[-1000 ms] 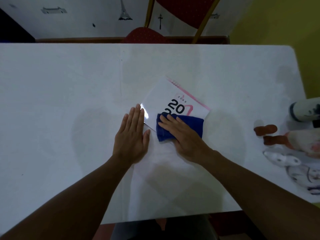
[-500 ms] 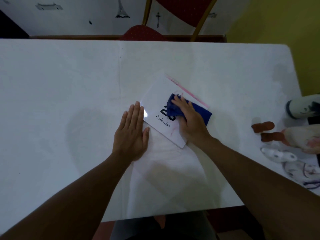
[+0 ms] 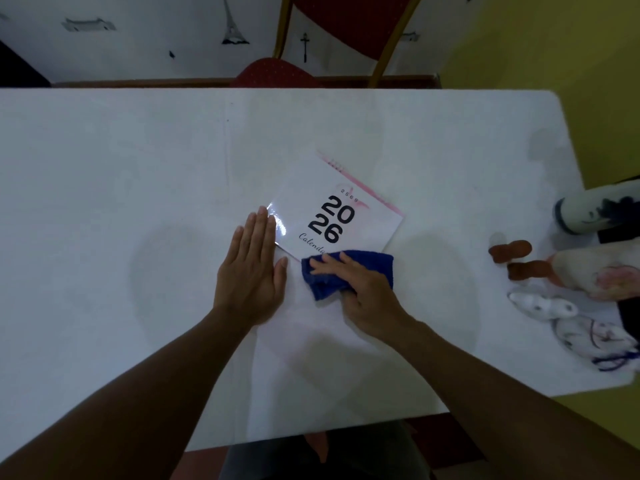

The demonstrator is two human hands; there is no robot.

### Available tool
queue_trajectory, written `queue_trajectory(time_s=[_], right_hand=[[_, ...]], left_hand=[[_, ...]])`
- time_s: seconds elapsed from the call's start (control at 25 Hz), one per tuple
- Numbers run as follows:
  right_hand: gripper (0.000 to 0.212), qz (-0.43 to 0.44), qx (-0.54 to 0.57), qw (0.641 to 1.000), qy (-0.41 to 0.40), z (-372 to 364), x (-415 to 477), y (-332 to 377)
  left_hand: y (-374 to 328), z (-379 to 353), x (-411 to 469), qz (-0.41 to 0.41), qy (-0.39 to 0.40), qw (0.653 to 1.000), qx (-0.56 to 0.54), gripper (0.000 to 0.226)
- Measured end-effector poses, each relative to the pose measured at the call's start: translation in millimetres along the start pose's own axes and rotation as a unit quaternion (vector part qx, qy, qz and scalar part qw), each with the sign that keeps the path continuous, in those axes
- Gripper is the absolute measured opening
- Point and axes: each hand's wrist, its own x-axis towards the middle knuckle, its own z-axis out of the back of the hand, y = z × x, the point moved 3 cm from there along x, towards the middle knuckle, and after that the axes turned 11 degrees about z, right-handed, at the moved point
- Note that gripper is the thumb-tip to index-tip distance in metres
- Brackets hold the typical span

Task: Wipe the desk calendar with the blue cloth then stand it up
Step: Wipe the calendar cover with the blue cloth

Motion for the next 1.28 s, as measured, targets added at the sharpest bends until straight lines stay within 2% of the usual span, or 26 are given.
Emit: queue_trajectory(time_s=[0.08,0.24,0.32,0.36,0.44,0.52,0.64,0.84,1.12,1.28], right_hand=[[0.056,-0.008,0.011,0.999,-0.042,14,1,6],[0.062,0.023,-0.008,0.973,-0.229,54,36,18],[0.060,0.013,-0.042,0.966,-0.255,70,70,13],[0.060,-0.018,-0.055,0.974,-0.218,73,87,9],[0.062,-0.083,-0.083,0.990,-0.076,62,110,-9],[0.064,-0.069,-0.119,0.990,0.020,45,114,-21],[0.067,0.015,-0.126,0.992,0.027,34,102,-26],[0.065,0.043,-0.094,0.994,0.046,17,69,-17],[0.071,0.119,-0.101,0.977,0.144,11,3,-6],[0.082,0.096,-0.129,0.982,0.096,39,8,-21]], left_hand=[[0,0,-1,-0.001,-0.007,1.000,0.003,0.072],[1,-1,0,-0.008,-0.011,1.000,0.002,0.072],[0,0,0,-0.010,-0.015,1.000,0.000,0.071],[0,0,0,-0.011,-0.016,1.000,-0.002,0.071],[0,0,0,-0.009,-0.015,1.000,-0.005,0.071],[0,0,0,-0.007,-0.016,1.000,0.001,0.071],[1,-1,0,-0.006,-0.013,1.000,0.006,0.072],[3,-3,0,-0.006,-0.007,1.000,0.005,0.072],[3,-3,0,-0.003,-0.002,1.000,0.008,0.072],[2,-2,0,-0.006,-0.011,1.000,0.006,0.072]])
